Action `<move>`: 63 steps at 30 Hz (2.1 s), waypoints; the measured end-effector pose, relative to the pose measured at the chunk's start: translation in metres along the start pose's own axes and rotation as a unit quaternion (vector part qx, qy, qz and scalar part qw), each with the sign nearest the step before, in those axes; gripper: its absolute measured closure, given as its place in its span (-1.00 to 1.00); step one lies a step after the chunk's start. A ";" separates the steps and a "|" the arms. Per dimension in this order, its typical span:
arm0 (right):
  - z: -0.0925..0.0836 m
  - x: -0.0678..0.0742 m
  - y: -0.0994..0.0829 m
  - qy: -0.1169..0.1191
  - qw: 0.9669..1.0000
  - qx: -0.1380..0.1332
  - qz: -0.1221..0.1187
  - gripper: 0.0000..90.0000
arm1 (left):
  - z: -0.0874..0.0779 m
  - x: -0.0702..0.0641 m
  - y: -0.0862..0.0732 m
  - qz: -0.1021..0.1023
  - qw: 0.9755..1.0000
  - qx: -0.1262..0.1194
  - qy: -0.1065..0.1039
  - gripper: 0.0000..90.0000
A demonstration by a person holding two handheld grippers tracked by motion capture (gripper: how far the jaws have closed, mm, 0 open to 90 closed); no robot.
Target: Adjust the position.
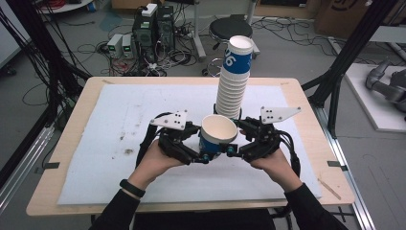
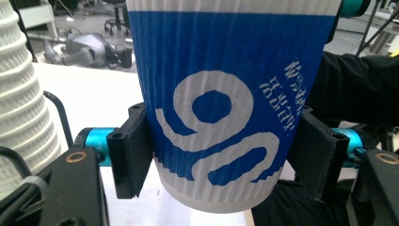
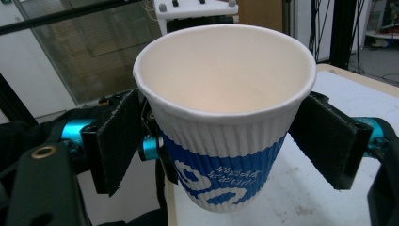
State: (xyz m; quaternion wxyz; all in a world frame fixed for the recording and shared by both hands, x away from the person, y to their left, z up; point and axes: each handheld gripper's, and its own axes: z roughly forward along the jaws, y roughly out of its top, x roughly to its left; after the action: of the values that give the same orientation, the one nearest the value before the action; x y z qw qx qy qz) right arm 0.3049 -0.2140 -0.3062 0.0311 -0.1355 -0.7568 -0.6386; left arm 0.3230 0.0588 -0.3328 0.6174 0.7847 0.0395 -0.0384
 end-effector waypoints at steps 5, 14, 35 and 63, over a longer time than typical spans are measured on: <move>0.000 0.000 0.000 0.000 1.000 -0.010 0.004 -0.59 | 0.002 -0.001 -0.001 -0.002 1.000 -0.005 0.000 -0.34; 0.002 0.001 -0.001 0.001 1.000 -0.013 0.002 -0.54 | 0.010 -0.002 -0.004 0.002 1.000 -0.013 -0.005 -0.34; 0.003 0.000 -0.003 -0.008 1.000 -0.005 -0.013 -0.47 | 0.008 -0.003 -0.003 -0.018 0.999 -0.030 -0.002 -0.56; 0.011 0.003 -0.006 -0.001 1.000 0.012 -0.012 -0.55 | 0.008 -0.004 0.000 -0.021 0.999 -0.035 -0.008 -0.44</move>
State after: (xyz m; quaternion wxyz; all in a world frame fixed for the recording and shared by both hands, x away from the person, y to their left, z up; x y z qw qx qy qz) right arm 0.3021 -0.2035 -0.3132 0.0245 -0.1262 -0.7661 -0.6298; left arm 0.3186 0.0509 -0.3339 0.6442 0.7610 0.0523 -0.0567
